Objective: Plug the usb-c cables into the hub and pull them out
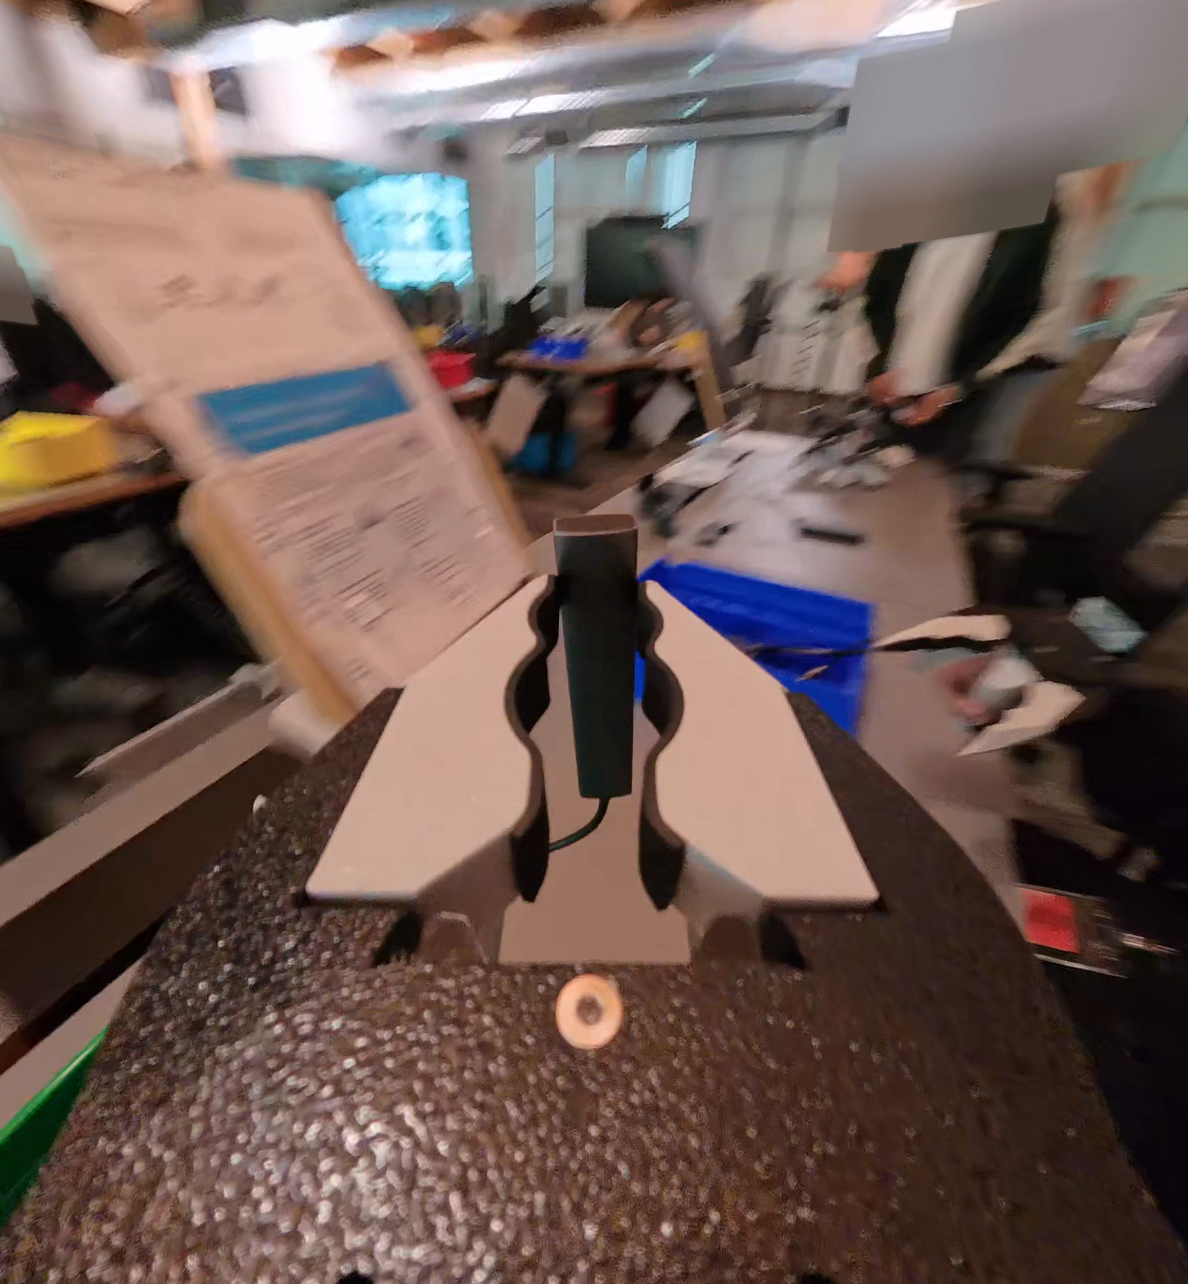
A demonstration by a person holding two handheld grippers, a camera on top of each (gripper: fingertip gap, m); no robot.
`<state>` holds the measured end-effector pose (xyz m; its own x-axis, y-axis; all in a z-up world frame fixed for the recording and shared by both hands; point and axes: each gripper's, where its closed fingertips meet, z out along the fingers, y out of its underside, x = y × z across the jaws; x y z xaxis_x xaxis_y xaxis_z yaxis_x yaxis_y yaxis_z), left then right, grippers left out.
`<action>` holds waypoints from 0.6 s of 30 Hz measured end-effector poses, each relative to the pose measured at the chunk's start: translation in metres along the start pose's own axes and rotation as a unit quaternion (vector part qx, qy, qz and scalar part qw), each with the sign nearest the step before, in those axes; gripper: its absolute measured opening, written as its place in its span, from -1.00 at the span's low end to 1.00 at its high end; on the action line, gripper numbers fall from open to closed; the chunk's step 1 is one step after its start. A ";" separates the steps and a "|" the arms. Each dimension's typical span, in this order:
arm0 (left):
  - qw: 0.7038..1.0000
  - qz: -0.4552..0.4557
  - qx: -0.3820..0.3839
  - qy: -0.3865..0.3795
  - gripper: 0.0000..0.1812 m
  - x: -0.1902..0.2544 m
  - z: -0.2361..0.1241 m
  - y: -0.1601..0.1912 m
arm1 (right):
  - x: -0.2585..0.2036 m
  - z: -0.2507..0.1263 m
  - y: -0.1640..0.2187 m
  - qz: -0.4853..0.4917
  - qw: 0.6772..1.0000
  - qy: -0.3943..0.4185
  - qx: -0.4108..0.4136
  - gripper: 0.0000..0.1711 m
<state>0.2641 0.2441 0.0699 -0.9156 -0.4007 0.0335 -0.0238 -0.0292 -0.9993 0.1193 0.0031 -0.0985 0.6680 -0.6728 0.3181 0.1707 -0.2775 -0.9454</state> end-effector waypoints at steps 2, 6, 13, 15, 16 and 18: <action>0.995 0.016 0.034 0.093 -0.80 0.065 0.013 -0.005 | -0.019 0.004 -0.018 0.012 0.999 -0.019 0.032 0.14; 0.961 0.044 0.079 0.261 -0.79 0.180 0.039 0.022 | -0.058 0.001 -0.061 0.056 0.989 -0.066 0.123 0.10; 0.916 -0.019 0.092 0.389 -0.79 0.265 0.089 0.092 | -0.067 0.004 -0.060 0.030 0.990 -0.049 0.132 -0.60; 0.917 -0.032 0.095 0.386 -0.79 0.265 0.097 0.098 | -0.063 0.006 -0.049 0.018 0.992 -0.044 0.113 -0.71; 0.919 -0.031 0.093 0.382 -0.79 0.263 0.100 0.101 | -0.061 0.006 -0.046 0.020 0.993 -0.047 0.110 -0.71; 0.926 -0.027 0.085 0.366 -0.79 0.259 0.105 0.106 | -0.053 0.007 -0.037 0.037 0.994 -0.048 0.091 -0.74</action>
<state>0.0668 0.0414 -0.0260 -0.9435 0.3314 0.0011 -0.0713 -0.1998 -0.9773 0.0824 0.0542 -0.0812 0.7484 -0.6153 0.2475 0.2410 -0.0954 -0.9658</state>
